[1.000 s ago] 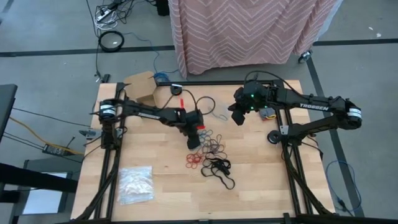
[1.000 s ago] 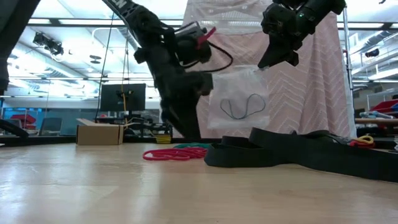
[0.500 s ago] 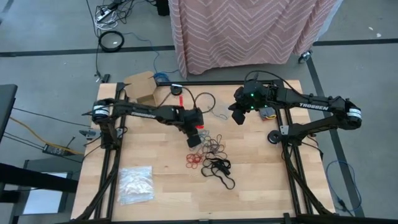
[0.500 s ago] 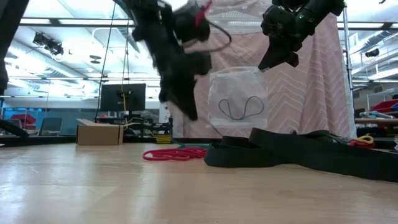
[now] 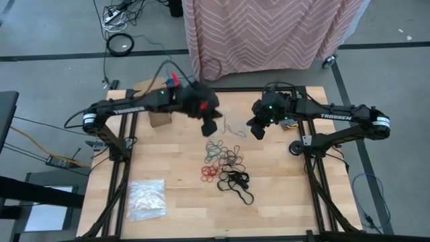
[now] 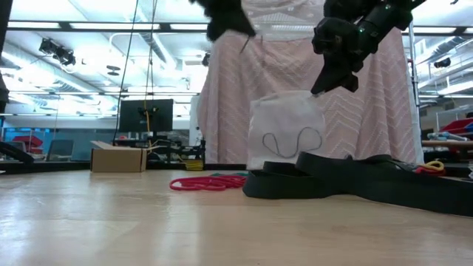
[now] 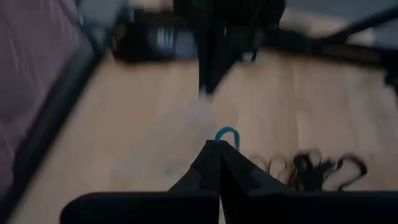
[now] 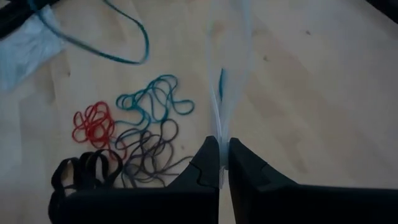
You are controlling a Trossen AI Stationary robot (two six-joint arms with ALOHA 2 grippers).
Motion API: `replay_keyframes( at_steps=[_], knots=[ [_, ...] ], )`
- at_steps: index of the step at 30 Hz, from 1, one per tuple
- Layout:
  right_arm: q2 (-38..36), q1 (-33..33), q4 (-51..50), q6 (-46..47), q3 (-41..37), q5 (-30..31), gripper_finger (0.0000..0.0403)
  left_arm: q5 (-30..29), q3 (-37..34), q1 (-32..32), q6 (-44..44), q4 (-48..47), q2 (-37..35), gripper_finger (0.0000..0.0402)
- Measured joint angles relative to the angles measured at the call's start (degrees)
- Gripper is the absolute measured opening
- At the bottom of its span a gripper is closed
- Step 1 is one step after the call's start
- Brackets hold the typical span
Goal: Sort rubber bands
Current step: Put the blue rubber band into the transparent zip bag
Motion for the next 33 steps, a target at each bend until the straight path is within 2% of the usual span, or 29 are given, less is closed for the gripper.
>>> replay_keyframes(
  at_steps=[7, 33],
  knots=[
    [0.0, 1.8, 2.9, -0.1, 0.0, 0.0, 0.0004, 1.5, 4.9, 1.5, 4.2, 2.9, 0.1, 0.0001],
    [0.0, 4.4, 4.5, 1.4, 0.0, -0.2, 0.0002, 5.0, 4.8, 2.0, 3.5, 3.8, 4.8, 0.0000]
  ],
)
